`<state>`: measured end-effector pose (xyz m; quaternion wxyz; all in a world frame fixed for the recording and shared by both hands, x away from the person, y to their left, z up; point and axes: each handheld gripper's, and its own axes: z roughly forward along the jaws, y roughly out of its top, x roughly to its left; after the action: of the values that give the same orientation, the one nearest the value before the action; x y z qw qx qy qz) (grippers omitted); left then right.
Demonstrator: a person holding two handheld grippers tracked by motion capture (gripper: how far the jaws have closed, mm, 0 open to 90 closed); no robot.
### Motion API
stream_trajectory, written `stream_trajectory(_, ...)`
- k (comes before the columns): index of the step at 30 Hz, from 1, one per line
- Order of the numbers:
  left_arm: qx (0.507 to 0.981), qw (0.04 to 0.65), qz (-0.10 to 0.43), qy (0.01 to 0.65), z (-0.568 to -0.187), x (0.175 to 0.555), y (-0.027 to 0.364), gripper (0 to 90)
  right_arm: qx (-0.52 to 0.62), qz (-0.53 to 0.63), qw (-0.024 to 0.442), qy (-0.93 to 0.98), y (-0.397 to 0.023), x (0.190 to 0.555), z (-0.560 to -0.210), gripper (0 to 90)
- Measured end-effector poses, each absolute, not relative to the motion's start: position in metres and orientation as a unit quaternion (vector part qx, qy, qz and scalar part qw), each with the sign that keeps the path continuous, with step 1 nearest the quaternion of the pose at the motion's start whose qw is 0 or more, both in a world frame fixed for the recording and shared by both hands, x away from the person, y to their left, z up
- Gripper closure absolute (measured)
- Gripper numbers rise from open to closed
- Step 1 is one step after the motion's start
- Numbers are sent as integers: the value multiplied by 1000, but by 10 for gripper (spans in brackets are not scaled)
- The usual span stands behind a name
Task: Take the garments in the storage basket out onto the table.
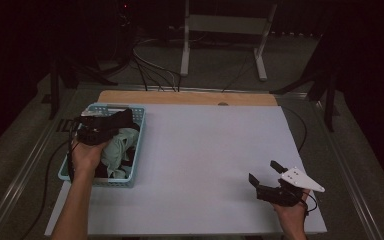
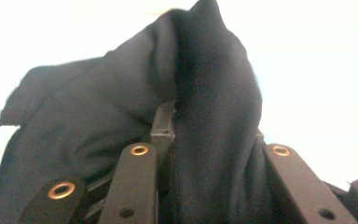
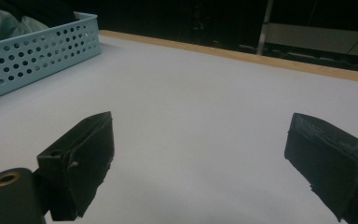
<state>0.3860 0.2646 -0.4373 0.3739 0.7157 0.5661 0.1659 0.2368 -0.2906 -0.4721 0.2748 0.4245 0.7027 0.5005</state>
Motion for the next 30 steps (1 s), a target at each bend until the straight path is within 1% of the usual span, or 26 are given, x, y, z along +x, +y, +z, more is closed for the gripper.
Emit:
stream_trajectory(7, 705, 406, 170, 556, -426, 381, 265, 694, 425, 501, 274, 703, -291, 237, -472, 79)
stream_trajectory(11, 696, 435, 171, 546, -420, 378, 265, 692, 424, 500, 274, 703, -291, 237, -472, 79)
stream_trajectory(30, 667, 505, 161, 524, -394, 369, 265, 691, 425, 499, 273, 704, -290, 237, -473, 79)
